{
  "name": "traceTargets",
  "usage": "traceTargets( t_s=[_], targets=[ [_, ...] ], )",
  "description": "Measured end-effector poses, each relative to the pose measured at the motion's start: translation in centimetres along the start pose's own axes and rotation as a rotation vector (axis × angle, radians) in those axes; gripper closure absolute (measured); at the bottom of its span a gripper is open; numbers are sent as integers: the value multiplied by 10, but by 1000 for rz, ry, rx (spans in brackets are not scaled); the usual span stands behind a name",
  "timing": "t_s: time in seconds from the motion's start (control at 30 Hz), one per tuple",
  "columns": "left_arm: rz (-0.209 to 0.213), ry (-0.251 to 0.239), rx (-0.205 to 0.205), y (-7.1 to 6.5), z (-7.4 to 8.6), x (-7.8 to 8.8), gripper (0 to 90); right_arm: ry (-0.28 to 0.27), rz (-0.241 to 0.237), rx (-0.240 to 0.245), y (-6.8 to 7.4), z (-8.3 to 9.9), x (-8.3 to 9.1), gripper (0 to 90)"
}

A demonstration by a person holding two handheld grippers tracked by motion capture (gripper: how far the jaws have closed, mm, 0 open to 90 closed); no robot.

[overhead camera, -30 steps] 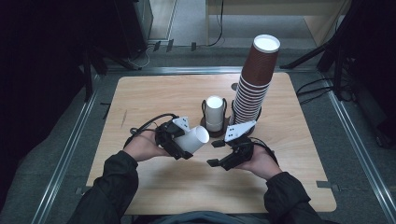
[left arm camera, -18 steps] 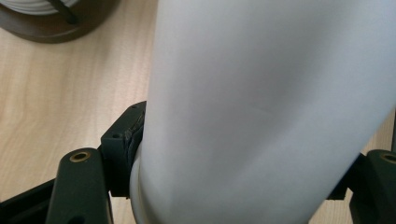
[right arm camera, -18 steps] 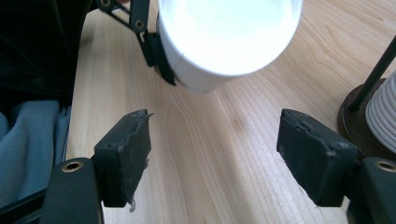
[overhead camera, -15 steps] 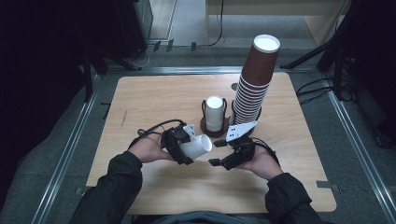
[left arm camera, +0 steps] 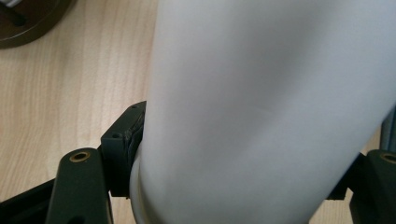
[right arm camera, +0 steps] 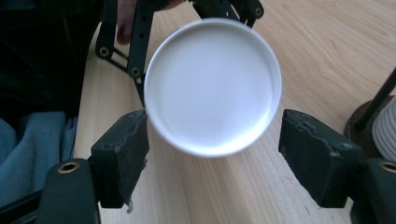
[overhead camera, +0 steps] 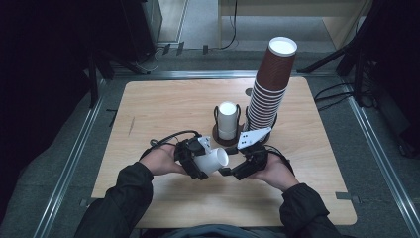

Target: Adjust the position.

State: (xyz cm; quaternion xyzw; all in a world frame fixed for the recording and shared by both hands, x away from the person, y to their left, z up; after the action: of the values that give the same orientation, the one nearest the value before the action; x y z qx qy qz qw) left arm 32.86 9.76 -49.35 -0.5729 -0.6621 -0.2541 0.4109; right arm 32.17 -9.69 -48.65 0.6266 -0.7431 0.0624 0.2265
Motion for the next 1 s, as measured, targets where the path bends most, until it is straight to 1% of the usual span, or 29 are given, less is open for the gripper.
traceTargets(
  t_s=[0.17,0.3,0.4,0.47,0.5,0.57,0.7,0.77,0.8,0.83,0.87,0.9,0.97,1.0],
  targets=[
    [4,12,-12,-4,-3,-5,265,7,-19,4,4,-3,-7,237],
    [11,22,-30,-7,-4,-8,265,15,-34,5,7,-3,-11,238],
    [16,24,-34,-9,-5,-10,265,14,-42,1,7,-4,-10,273],
    [18,23,-33,-9,-6,-10,265,11,-49,9,7,-4,-10,334],
    [18,21,-35,-9,-6,-10,265,6,-61,15,8,-4,-9,347],
    [20,17,-40,-9,-6,-10,265,8,-60,28,8,-5,-8,352],
    [26,4,-44,-10,-6,-7,251,7,-67,36,9,-8,-7,354],
    [34,-6,-47,-10,-6,-6,220,4,-68,40,9,-8,-6,353],
    [31,-7,-44,-10,-6,-6,161,4,-66,43,9,-8,-5,353],
    [25,-10,-40,-10,-6,-5,122,3,-65,39,9,-9,-5,353],
    [19,-23,-35,-10,-6,-4,110,0,-65,43,9,-9,-5,353],
    [20,-44,-20,-9,-6,-3,91,1,-61,40,8,-9,-4,353],
    [23,-75,-12,-6,-4,2,73,-6,-52,41,7,-8,-2,353],
    [14,-90,-10,-5,-3,5,53,-8,-51,37,6,-8,-1,353]
  ],
)
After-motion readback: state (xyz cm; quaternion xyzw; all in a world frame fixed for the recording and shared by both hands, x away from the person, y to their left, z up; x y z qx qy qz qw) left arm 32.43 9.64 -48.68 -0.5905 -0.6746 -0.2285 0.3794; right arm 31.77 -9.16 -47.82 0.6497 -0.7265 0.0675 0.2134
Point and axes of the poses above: each handheld gripper's, and its own axes: x roughly backward along the jaws, z roughly out of its underside, y roughly to its left, the point moved 2 cm from there along -x, roughly forward along the jaws, and after that the axes turned 10 degrees about -y, right-handed, at the moved point
